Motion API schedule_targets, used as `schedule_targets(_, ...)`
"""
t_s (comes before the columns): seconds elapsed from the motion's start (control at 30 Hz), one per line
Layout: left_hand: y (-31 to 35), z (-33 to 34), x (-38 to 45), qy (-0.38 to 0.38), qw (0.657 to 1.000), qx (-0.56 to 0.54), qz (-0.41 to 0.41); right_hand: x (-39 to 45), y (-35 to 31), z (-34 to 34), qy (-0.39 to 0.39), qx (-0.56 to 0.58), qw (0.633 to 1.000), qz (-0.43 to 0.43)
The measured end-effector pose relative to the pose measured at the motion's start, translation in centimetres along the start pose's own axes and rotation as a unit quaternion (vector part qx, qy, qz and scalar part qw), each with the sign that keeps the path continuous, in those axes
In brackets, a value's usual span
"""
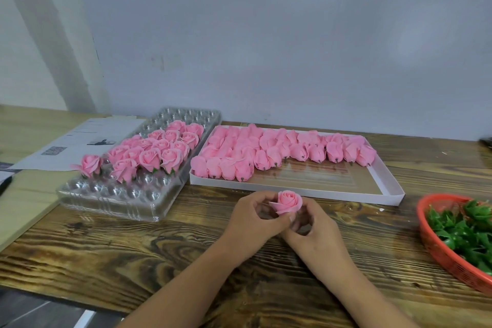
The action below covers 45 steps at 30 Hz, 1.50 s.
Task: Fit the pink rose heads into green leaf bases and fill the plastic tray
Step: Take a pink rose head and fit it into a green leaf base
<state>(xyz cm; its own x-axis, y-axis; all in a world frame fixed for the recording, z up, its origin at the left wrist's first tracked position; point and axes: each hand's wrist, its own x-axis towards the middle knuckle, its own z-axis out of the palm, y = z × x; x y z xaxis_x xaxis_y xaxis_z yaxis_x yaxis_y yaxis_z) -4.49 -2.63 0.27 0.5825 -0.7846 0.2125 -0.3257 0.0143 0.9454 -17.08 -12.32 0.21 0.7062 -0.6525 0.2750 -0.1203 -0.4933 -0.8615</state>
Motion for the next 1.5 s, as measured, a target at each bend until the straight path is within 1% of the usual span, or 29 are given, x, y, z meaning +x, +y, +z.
schedule_targets(0.1,0.2,-0.3,0.0,0.018,1.0,-0.016,0.0,0.1,0.2,0.2,0.007,0.006,1.0,0.005)
schedule_targets(0.17,0.6,-1.0,0.1,0.047,0.998,-0.033,0.003,0.2,0.3,0.3,0.011,0.01,1.0,0.011)
schedule_targets(0.3,2.0,-4.4,0.6,0.152,0.986,-0.067,-0.034,0.2,0.4,0.3,0.002,0.016,1.0,0.024)
schedule_targets(0.37,2.6,-6.9,0.7,0.185,0.981,-0.053,-0.029,0.2,0.4,0.2,-0.004,0.011,1.0,0.028)
schedule_targets(0.47,2.8,-11.7,0.7,0.251,0.968,-0.004,-0.01,0.1,0.2,0.1,-0.014,0.001,0.999,0.04)
schedule_targets(0.53,2.1,-15.3,0.5,0.285,0.958,0.019,-0.023,0.1,0.1,0.0,-0.017,0.001,0.999,0.045)
schedule_targets(0.6,1.1,-18.5,0.3,0.298,0.953,0.036,-0.044,0.1,0.0,0.0,-0.017,0.0,0.999,0.048)
schedule_targets(0.77,-1.0,-22.7,-0.2,0.315,0.937,0.134,-0.065,0.2,0.0,-0.1,-0.016,-0.002,0.999,0.05)
schedule_targets(0.83,-1.6,-23.6,0.0,0.299,0.938,0.158,-0.08,0.2,0.1,-0.1,-0.015,0.001,0.999,0.051)
schedule_targets(0.93,-2.5,-23.9,0.3,0.272,0.93,0.224,-0.106,0.2,0.2,-0.1,-0.008,0.005,0.999,0.048)
schedule_targets(1.1,-3.1,-23.6,0.8,0.288,0.9,0.313,-0.098,0.2,0.1,0.0,-0.009,0.01,0.999,0.05)
schedule_targets(1.2,-2.8,-23.5,1.4,0.274,0.883,0.365,-0.108,0.2,0.1,-0.1,-0.007,0.011,0.999,0.048)
schedule_targets(1.37,-2.5,-23.7,1.9,0.244,0.874,0.398,-0.138,0.2,0.1,-0.1,-0.013,0.002,0.999,0.047)
schedule_targets(1.5,-2.7,-23.9,2.0,0.238,0.867,0.412,-0.148,0.2,0.1,-0.1,-0.011,0.0,0.999,0.043)
